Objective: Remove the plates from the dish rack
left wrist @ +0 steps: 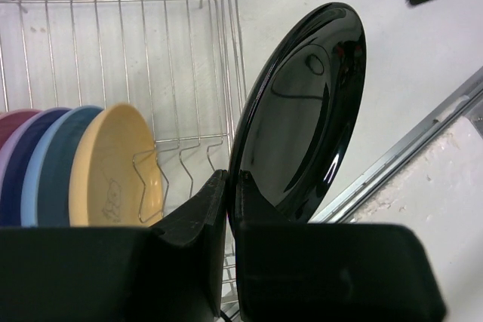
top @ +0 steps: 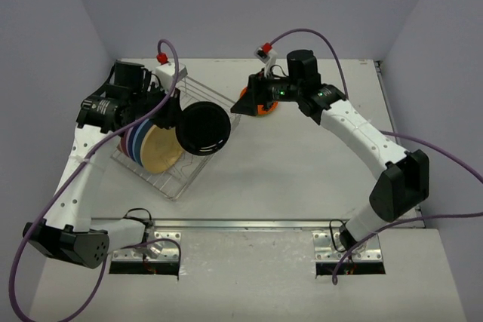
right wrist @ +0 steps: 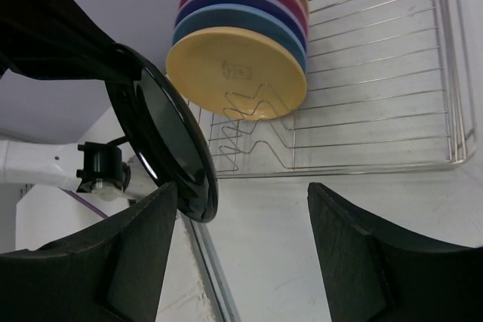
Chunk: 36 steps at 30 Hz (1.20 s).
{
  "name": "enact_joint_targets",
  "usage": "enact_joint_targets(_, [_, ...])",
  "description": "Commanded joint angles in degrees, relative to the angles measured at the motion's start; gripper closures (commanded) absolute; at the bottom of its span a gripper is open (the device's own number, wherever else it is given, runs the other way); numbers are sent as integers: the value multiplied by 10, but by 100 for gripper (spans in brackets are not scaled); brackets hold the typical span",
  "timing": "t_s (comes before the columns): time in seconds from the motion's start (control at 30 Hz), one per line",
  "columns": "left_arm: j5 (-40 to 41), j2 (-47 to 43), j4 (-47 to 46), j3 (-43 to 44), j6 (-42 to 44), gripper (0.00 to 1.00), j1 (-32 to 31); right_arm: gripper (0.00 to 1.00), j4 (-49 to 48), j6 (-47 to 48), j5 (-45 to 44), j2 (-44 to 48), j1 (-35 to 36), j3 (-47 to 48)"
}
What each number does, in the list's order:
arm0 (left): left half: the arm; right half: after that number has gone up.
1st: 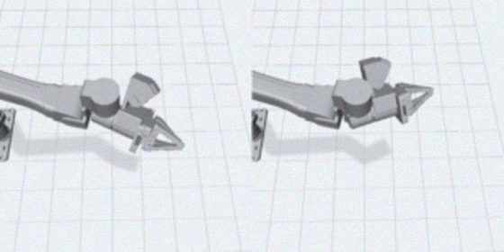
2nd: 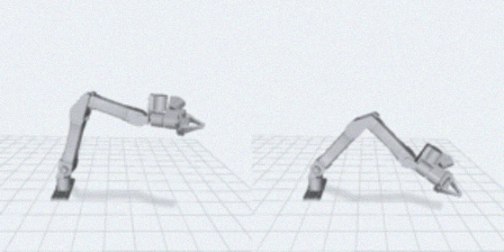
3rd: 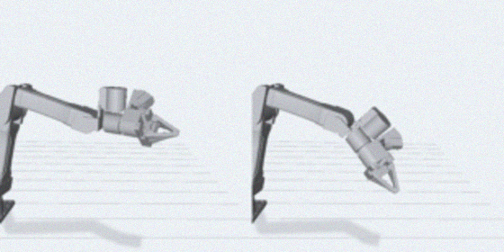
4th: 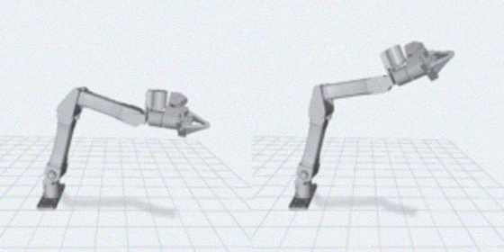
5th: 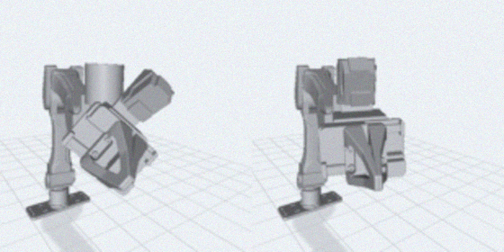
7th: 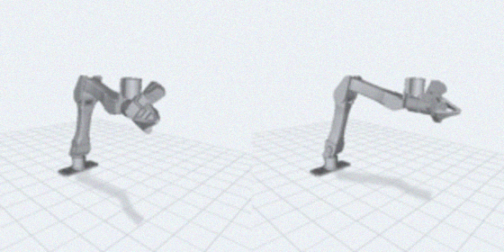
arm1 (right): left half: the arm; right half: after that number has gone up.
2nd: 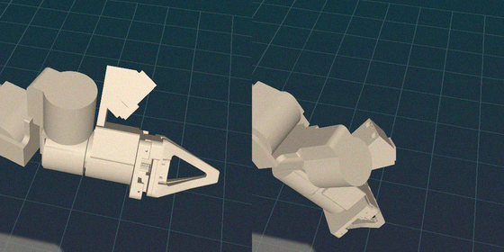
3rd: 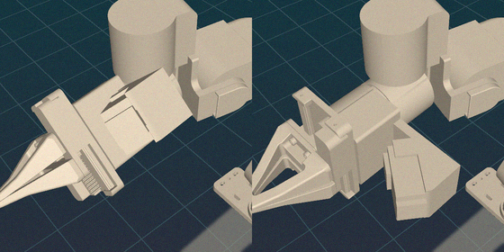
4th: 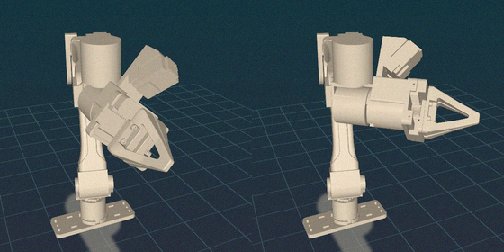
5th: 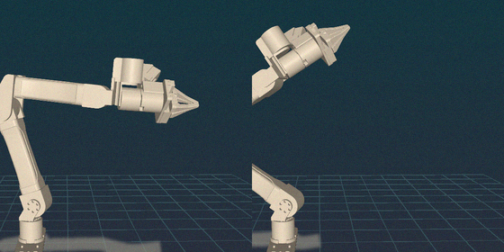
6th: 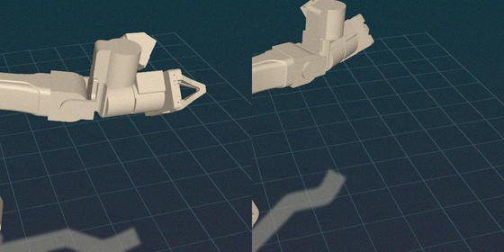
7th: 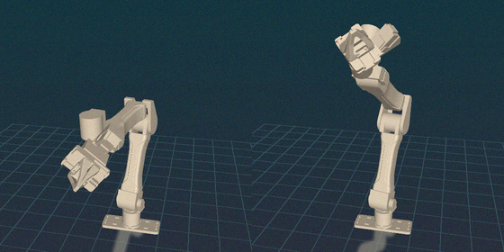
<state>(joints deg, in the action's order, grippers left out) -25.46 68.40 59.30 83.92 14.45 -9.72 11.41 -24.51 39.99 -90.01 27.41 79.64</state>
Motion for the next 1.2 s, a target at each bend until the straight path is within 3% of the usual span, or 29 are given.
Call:
enact_joint_targets(0.0, [-43,-2,-33,-1,-11,100,-2,32,5,29,1,-29,35,41])
enact_joint_targets(0.2, [-51,1,-39,-10,-12,100,-2,41,28,54,-9,-55,70,66])
enact_joint_targets(0.3, [-54,4,-45,-12,-12,100,-2,60,34,62,-13,-65,75,71])
enact_joint_targets(0.33, [-55,4,-47,-13,-12,100,-2,71,37,64,-14,-69,75,73])
enact_joint_targets(0.37, [-54,5,-51,-15,-12,100,-2,88,40,66,-18,-72,75,76])
enact_joint_targets(0.4, [-48,5,-54,-15,-14,90,-2,97,43,68,-22,-73,74,78])
enact_joint_targets(0.43, [-43,5,-57,-19,-17,73,-2,100,45,68,-27,-76,74,80])
enact_joint_targets(0.57, [-2,-6,-81,-30,-30,0,-2,100,44,49,-46,-85,42,82])
enact_joint_targets(0.63, [10,-10,-86,-31,-33,0,-2,100,43,25,-51,-98,21,92])
enact_joint_targets(0.83, [49,-17,-97,-23,-40,0,-2,100,42,-90,-57,-169,-140,146])
enact_joint_targets(1.17, [101,-15,-122,-39,-50,0,-2,100,31,-92,-144,-296,-185,223])
